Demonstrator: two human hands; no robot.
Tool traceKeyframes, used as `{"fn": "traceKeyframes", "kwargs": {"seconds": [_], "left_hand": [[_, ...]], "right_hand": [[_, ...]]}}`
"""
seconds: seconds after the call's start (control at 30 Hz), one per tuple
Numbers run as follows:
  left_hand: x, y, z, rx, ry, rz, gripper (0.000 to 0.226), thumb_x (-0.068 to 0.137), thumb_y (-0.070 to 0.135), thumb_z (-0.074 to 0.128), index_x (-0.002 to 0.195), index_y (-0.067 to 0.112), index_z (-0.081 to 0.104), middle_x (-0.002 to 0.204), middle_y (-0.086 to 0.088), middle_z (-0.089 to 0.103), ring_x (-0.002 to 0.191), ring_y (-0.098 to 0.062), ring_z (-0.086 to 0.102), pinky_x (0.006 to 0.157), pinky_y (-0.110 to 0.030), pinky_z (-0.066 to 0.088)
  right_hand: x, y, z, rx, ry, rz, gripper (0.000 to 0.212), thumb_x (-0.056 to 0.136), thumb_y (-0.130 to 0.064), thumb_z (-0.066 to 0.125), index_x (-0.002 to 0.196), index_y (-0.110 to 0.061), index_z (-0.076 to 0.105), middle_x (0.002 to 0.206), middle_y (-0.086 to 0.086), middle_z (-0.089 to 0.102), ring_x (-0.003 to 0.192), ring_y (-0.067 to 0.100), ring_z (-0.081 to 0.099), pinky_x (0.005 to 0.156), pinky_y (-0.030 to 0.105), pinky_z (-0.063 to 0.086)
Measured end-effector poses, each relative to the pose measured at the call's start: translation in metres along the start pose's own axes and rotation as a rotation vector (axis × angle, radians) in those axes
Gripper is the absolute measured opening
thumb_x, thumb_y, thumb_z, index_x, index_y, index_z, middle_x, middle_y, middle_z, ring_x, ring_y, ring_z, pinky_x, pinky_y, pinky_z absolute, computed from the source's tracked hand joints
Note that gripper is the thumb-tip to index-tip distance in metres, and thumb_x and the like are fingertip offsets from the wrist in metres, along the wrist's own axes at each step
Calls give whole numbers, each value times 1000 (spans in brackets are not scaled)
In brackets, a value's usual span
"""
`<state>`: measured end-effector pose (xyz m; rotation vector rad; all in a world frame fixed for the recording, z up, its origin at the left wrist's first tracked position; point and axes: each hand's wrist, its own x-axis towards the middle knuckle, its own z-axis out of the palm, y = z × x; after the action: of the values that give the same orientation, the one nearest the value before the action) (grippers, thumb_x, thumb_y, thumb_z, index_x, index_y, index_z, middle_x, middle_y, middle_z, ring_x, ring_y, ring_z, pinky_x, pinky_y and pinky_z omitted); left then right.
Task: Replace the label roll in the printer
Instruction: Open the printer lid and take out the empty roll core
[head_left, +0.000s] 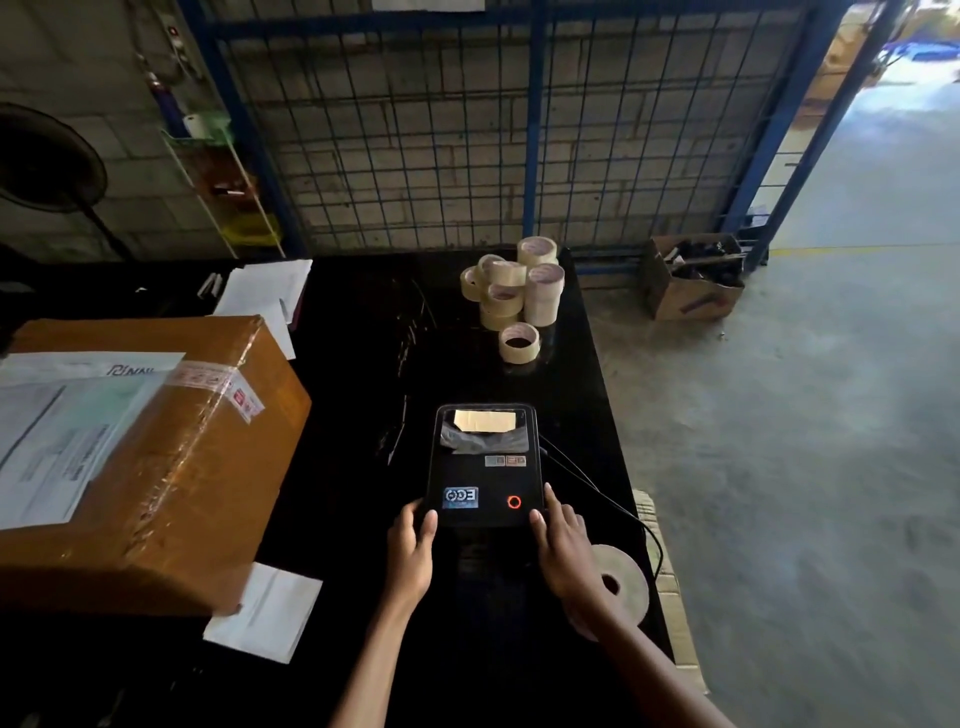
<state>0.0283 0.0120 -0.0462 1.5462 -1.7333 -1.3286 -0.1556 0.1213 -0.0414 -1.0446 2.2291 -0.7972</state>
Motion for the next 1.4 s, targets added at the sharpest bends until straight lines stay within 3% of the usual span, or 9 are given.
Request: {"fn": "traceKeyframes", "kwargs": {"seconds": [0.13,0.3,0.57,0.7,0.77,0.87,0.93,1.07,1.4], "left_hand": [[10,13,-5,-83,37,4,42,102,34,48,136,10,53,135,-12,58,128,-28,53,108,-38,42],[49,75,-18,-285,86,94,40,104,36,42,133,14,58,131,-5,62,125,-21,56,108,-37,43],[126,160,-23,-162,-7,127,50,105,40,37,145,12,46,148,-11,50,137,-25,46,117,-41,35],[134,151,-24,-145,19,164,46,105,37,37,144,17,48,148,-8,52,135,-22,49,115,-38,38],[132,131,-23,-151,83,160,41,104,32,40,141,17,52,137,-9,59,123,-22,57,110,-41,43],[131,95,-16,45,142,164,30,98,10,51,127,10,63,111,-9,66,99,-18,62,99,-44,52],[131,73,-10,275,55,205,29,92,3,60,119,9,67,113,-13,67,104,-23,64,98,-43,53],[133,48,3,666,-83,305,35,87,17,70,121,13,65,119,-11,64,115,-29,57,103,-43,47],[146,38,10,764,-64,403,35,79,17,77,111,6,70,119,-9,60,110,-27,56,93,-36,47]], "right_hand": [[7,-15,-13,184,79,28,57,106,-33,39,158,-15,23,137,15,57,133,31,45,114,42,32],[38,-63,-51,400,192,-15,56,105,-40,40,155,-16,32,146,15,53,141,29,42,117,50,34],[118,-121,-97,366,129,-37,52,103,-37,47,147,-9,43,119,13,69,115,27,63,103,42,48],[129,-104,-90,401,173,-50,50,103,-37,47,147,-13,43,124,4,68,118,21,62,101,35,47],[127,-82,-78,374,222,-48,49,103,-30,48,149,-15,41,130,7,67,120,22,61,104,40,47],[125,-46,-55,143,173,-38,51,99,-15,53,149,-15,41,130,14,62,119,30,58,103,46,48],[125,-29,-41,-63,46,-59,52,95,-16,58,146,-19,45,131,13,58,122,31,53,100,46,48],[132,-14,-22,-278,-84,-128,49,90,-24,66,137,-24,53,135,9,51,123,30,48,98,45,50],[148,-8,-13,-287,-40,-211,31,85,-24,73,115,-25,64,137,10,45,125,33,43,94,46,53]]}}
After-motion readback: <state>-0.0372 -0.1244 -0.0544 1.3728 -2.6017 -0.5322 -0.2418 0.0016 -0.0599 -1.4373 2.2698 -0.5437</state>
